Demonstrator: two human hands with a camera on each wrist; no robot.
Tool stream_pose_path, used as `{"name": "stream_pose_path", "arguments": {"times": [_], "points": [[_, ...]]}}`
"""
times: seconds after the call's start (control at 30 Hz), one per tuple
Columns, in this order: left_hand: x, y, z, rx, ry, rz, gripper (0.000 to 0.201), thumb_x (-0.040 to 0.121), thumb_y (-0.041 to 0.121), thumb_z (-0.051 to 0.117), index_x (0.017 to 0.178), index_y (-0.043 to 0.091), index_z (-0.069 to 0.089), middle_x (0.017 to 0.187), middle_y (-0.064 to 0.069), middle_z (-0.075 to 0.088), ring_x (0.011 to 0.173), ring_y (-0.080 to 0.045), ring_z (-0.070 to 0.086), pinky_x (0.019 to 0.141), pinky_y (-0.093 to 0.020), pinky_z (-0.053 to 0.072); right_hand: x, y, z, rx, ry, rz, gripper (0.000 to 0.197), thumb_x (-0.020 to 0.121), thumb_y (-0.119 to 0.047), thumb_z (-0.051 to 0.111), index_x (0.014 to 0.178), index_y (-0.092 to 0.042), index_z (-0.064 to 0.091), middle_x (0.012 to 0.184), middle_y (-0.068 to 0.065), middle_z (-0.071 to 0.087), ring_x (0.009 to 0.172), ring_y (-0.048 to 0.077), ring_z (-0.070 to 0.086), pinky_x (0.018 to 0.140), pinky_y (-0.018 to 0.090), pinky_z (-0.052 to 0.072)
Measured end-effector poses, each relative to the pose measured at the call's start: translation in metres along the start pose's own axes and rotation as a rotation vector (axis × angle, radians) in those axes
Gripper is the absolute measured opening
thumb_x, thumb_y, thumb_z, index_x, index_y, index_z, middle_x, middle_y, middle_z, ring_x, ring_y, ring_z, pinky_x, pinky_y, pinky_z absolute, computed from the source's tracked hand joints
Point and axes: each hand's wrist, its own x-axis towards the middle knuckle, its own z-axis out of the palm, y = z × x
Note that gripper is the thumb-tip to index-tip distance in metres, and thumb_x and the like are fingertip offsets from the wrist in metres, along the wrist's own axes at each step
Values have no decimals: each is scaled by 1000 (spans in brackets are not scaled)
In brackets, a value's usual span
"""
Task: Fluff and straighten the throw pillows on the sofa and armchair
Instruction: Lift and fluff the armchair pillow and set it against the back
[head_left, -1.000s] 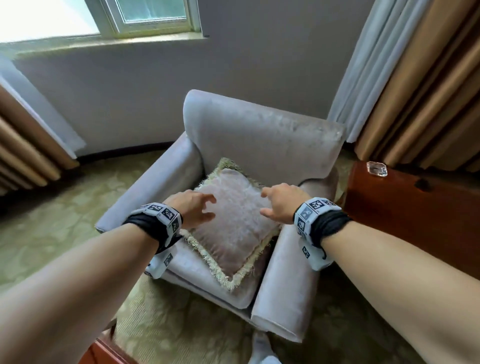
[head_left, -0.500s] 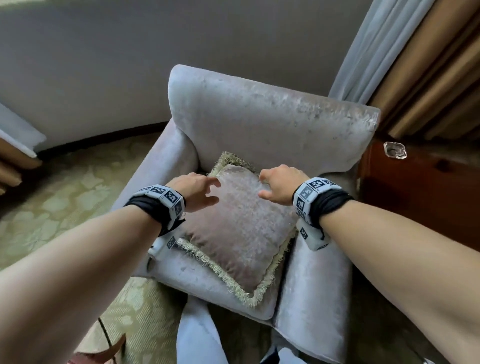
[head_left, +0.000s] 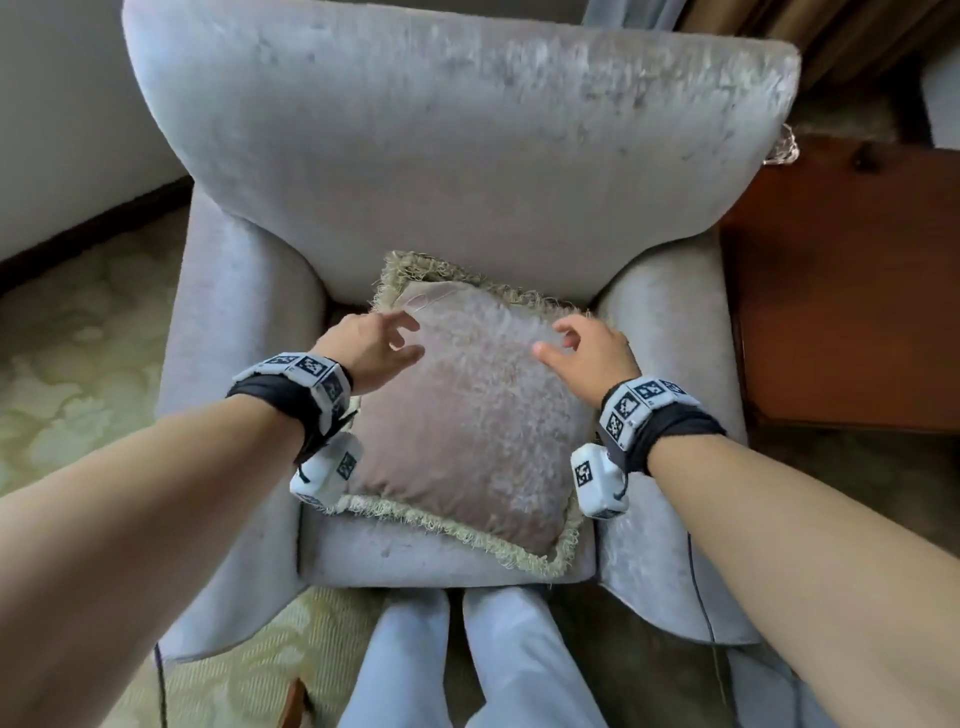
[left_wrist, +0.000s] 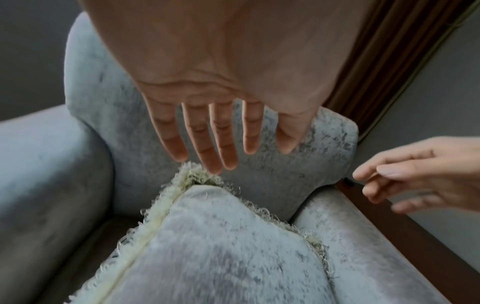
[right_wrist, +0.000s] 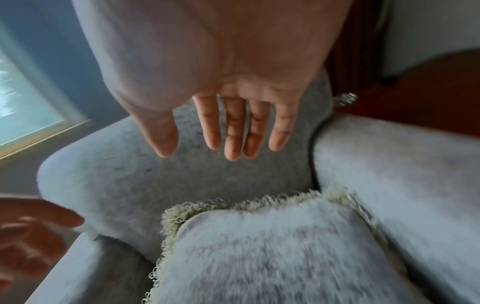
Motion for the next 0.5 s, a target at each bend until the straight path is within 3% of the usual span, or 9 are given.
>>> {"name": "stream_pose_path", "arguments": {"times": [0.13,0.27,0.33,0.4,0.5], "points": [[42,-27,54,-235,84,-76,44,90,51,65,130,34,61,126,-2,64,111,-21,65,96,-33,48,31,51,60,198,50,139,62,86,-56,68,135,-21,58,133,7,60,124,26,56,106,41,44],[75,-67,108,-373,96,-202,67,72,76,56,133,49,54,143,-9,42,124,-23,54,110,-37,42,57,101,120,347,99,313,69,86,-61,67,145,-31,49,151,13,42,139,33,40,112,45,37],[91,-83,129,-425,113,-246,74,65,81,53,133,53,53,148,-7,36,128,-20,49,114,-34,35,67,124,147,372,139,378,80,80,-75,62,150,-43,40,155,12,34,143,36,34,115,49,34],[107,-94,147,-468,132,-286,74,65,82,55,134,57,49,152,-6,29,141,-23,38,121,-37,28,74,143,173,399,197,406,94,68,-90,55,150,-52,30,158,8,28,144,36,32,116,52,34],[126,-101,166,-484,150,-308,83,65,82,60,142,64,33,158,-5,20,150,-26,23,124,-43,21,83,157,199,458,307,459,100,66,-82,63,153,-52,25,159,9,21,143,35,32,116,47,34]]}}
